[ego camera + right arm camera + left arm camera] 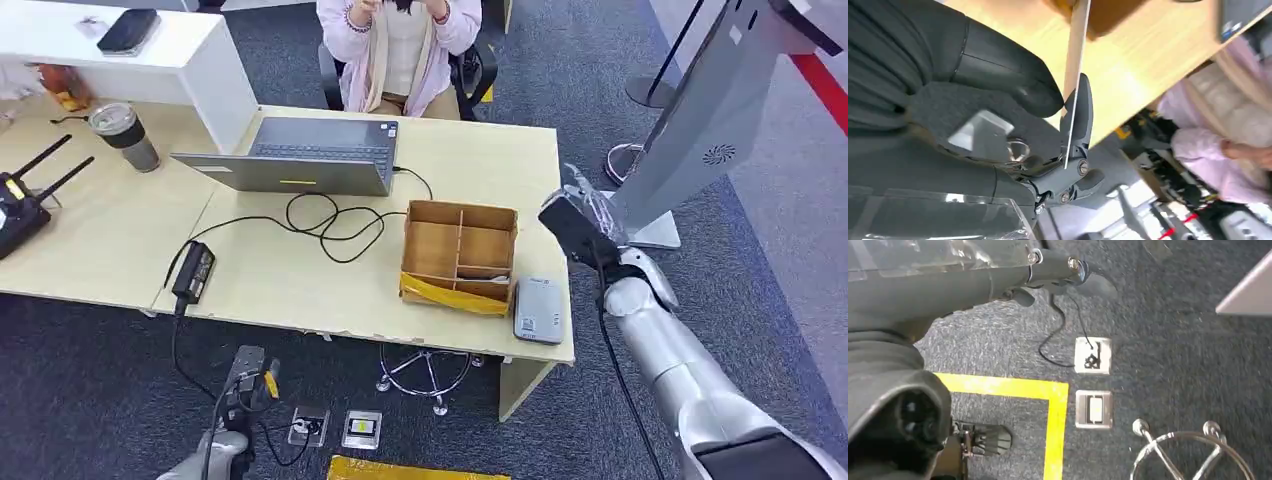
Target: Pass the card to the sensor for recognition and then transmit it.
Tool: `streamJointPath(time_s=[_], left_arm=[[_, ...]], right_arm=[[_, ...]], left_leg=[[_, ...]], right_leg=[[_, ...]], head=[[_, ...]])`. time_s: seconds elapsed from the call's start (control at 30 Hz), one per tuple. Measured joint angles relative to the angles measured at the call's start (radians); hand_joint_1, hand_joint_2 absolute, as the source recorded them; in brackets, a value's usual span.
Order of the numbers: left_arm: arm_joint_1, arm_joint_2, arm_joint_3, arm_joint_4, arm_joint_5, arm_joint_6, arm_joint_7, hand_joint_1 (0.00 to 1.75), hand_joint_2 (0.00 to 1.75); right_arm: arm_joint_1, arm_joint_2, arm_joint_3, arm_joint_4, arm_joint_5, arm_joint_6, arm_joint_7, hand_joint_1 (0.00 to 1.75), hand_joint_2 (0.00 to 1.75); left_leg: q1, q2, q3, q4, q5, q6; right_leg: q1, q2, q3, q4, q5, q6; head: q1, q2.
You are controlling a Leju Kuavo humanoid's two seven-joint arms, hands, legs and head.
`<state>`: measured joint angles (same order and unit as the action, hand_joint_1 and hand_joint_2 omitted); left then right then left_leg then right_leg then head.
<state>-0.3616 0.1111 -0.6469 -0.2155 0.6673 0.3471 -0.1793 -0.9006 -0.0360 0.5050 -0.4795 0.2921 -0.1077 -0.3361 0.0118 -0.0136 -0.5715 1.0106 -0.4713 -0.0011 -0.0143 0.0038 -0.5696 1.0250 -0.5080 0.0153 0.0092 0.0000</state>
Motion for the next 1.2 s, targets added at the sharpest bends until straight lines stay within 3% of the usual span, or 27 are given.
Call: streamJointPath(time_s=[0.23, 0.53, 1.2], left_arm=[[-0.021, -0.009, -0.007, 0.0, -0.006, -0.005, 0.016, 0.0, 0.0], [-0.036, -0.016, -0.022, 0.0, -0.021, -0.016, 0.042, 0.0, 0.0], [-0.046, -0.029, -0.032, 0.0, -0.036, -0.021, 0.039, 0.0, 0.0]], right_arm=[[-0.109, 0.069, 0.046, 0.01, 0.045, 0.023, 0.0, 1.75, 1.75], [-0.161, 0.131, 0.089, 0.026, 0.074, 0.053, 0.027, 1.75, 1.75], [-0.152, 0.184, 0.122, 0.068, 0.083, 0.051, 0.059, 1.75, 1.75]], left_leg=[[0.0, 0.0, 0.0, 0.0, 0.0, 0.0], [0.0, 0.0, 0.0, 0.0, 0.0, 0.0], [0.0, 0.001, -0.001, 0.0, 0.0, 0.0]], right_leg=[[0.0, 0.0, -0.001, 0.0, 0.0, 0.0], [0.0, 0.001, -0.001, 0.0, 0.0, 0.0], [0.0, 0.002, -0.002, 0.0, 0.0, 0.0]], head=[[0.0, 0.0], [0.0, 0.0], [0.0, 0.0]])
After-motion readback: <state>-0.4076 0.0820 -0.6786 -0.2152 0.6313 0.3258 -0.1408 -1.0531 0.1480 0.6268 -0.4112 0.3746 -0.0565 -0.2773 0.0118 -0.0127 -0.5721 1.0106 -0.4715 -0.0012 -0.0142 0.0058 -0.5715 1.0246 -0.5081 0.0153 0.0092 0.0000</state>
